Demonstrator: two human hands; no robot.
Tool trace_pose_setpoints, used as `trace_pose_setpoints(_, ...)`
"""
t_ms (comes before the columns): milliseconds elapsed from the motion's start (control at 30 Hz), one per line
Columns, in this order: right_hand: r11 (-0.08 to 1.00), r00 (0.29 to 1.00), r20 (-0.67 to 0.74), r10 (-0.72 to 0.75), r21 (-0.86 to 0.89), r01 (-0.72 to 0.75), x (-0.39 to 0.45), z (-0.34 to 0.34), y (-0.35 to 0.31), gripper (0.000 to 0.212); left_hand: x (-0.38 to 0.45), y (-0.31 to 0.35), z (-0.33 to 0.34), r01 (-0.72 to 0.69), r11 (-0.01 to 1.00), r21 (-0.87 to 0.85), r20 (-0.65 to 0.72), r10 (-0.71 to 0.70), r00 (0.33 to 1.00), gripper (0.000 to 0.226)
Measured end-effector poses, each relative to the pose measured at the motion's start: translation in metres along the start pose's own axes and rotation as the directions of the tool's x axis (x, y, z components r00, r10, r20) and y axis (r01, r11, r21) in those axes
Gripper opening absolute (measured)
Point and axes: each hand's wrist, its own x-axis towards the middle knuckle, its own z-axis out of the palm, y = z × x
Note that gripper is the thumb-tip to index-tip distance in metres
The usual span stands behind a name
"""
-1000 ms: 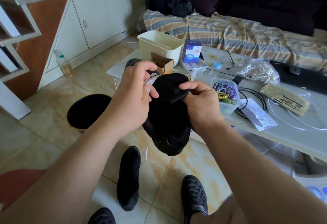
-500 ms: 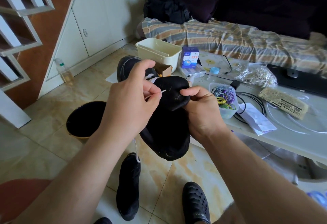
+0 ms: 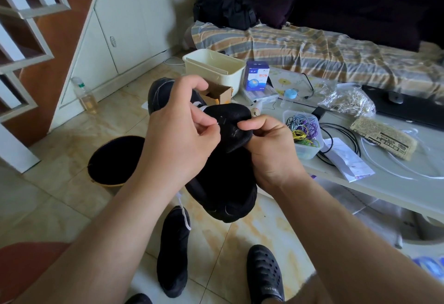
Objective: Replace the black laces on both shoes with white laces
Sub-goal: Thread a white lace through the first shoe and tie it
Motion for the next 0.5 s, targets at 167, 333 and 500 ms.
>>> trace_pose_setpoints(167, 0.983, 0.996, 0.060, -0.067, -0.166, 0.077, -0.004, 0.000, -0.001, 0.048, 0.002, -0.006, -0.003, 0.106, 0.992, -0.064, 0.064, -0.101, 0.993, 0.064)
trace_pose_setpoints(333, 0.934, 0.987, 0.058, -0.151, -0.320, 0.161, -0.005, -0.001, 0.002, 0.048, 0.000, -0.011, 0.002, 0.137, 0.987, -0.084, 0.030, -0.135, 0.990, 0.034)
trace_pose_setpoints(500, 0.891, 0.978, 0.050, -0.201, -0.407, 0.203, -0.002, -0.001, 0.008, 0.055, 0.000, -0.017, 0.005, 0.216, 0.968, -0.128, 0.063, -0.209, 0.976, 0.009)
